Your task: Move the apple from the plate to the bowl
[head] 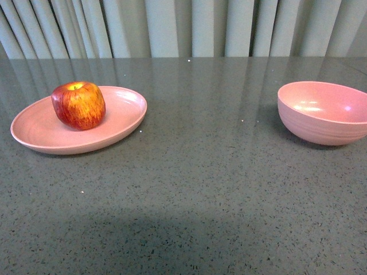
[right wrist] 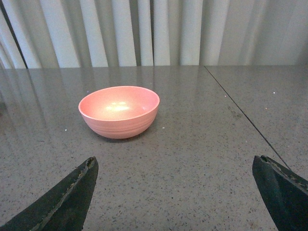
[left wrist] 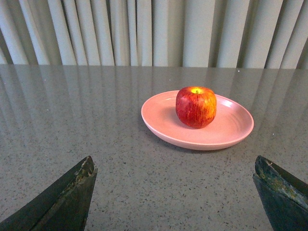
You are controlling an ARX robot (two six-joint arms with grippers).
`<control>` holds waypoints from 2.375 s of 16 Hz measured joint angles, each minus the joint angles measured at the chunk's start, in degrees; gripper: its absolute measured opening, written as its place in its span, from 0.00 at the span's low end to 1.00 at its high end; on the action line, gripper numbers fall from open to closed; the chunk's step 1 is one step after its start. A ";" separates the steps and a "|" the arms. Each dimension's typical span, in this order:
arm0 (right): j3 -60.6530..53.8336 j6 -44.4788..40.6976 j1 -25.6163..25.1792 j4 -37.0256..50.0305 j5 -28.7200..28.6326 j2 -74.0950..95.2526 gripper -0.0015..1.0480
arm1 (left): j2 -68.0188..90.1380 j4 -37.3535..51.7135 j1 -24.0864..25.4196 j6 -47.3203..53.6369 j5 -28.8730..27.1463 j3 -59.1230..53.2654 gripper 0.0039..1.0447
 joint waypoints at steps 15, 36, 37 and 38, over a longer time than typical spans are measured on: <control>0.00 0.00 0.00 0.00 0.00 0.00 0.94 | 0.00 0.00 0.00 0.00 0.00 0.00 0.94; 0.00 0.00 0.00 -0.04 0.00 0.00 0.94 | 0.00 0.00 0.00 0.00 0.00 0.00 0.94; 1.99 3.06 0.50 -6.91 2.19 3.21 0.94 | 0.00 0.00 0.00 0.00 -0.02 0.00 0.94; 2.93 6.14 0.26 -6.64 2.60 7.19 0.94 | 0.00 0.02 0.00 0.00 0.02 0.00 0.94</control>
